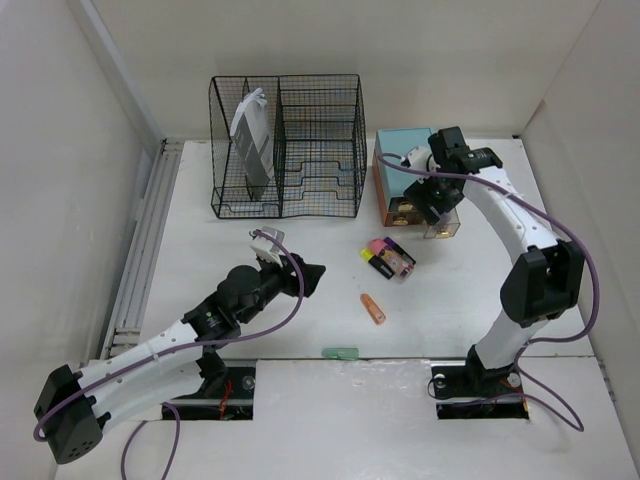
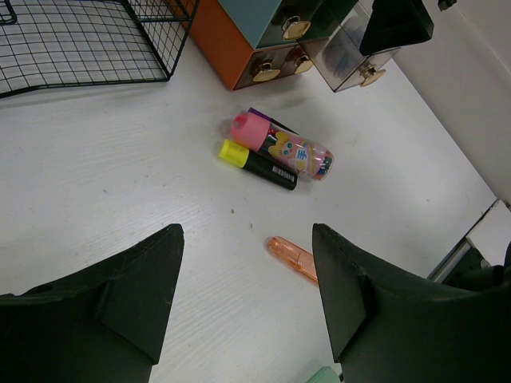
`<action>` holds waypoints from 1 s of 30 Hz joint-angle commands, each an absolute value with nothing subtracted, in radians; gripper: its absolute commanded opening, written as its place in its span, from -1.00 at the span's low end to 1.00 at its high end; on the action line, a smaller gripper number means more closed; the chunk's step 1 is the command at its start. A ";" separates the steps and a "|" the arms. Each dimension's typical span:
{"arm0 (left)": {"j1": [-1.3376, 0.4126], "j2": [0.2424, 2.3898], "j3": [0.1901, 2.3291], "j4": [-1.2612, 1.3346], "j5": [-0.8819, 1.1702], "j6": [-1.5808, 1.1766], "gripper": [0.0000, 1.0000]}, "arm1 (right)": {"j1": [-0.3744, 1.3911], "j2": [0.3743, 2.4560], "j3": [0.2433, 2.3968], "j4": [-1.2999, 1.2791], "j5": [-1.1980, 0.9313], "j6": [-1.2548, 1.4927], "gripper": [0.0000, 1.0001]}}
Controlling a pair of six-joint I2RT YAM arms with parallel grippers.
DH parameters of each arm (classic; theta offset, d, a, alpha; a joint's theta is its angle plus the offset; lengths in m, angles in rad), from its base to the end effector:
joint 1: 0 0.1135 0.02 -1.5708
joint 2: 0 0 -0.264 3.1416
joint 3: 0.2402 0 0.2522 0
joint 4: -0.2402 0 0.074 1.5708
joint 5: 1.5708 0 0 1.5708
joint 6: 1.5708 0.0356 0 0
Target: Organize the desk
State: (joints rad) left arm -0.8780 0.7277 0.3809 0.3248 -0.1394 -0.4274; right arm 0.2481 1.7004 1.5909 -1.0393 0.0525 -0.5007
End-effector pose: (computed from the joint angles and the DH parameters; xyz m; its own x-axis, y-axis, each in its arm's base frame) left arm 0.1206 -0.1376 0.2599 -0.2919 -0.2911 -0.9111 0.6069 0.6799 -0.4116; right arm 0.3388 0.0839 0.3082 -0.6681 -0.6637 -0.3363 -0.6214 0.7463 -0.2386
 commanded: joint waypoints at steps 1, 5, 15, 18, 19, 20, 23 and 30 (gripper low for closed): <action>-0.884 0.709 0.371 0.380 -0.135 -0.417 0.24 | 0.252 1.695 1.632 -1.063 0.012 -0.503 0.64; -0.884 0.709 0.371 0.380 -0.144 -0.417 0.24 | 0.252 1.674 1.632 -1.034 0.021 -0.503 0.76; -0.884 0.709 0.371 0.371 -0.144 -0.417 0.24 | 0.242 1.413 1.484 -0.908 -0.146 -0.644 -1.00; -0.884 0.709 0.371 0.371 -0.144 -0.417 0.24 | 0.242 1.375 1.436 -1.030 -0.241 -0.820 -1.00; -0.884 0.709 0.371 0.371 -0.144 -0.417 0.24 | 0.242 1.374 1.424 -1.078 -0.261 -0.853 -1.00; -0.884 0.709 0.371 0.371 -0.144 -0.417 0.24 | 0.242 1.374 1.411 -1.097 -0.261 -0.874 -1.00; -0.884 0.709 0.371 0.371 -0.144 -0.417 0.24 | 0.242 1.403 1.367 -1.123 -0.215 -0.925 -1.00; -0.884 0.729 0.371 0.380 -0.144 -0.426 0.04 | 0.242 1.474 1.253 -0.913 -0.089 -0.859 -1.00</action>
State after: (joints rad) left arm -0.8780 0.7319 0.3794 0.3252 -0.1402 -0.4274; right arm 0.2432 1.4803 1.2686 -1.0409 -0.1459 -0.8696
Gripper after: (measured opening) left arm 0.523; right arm 0.009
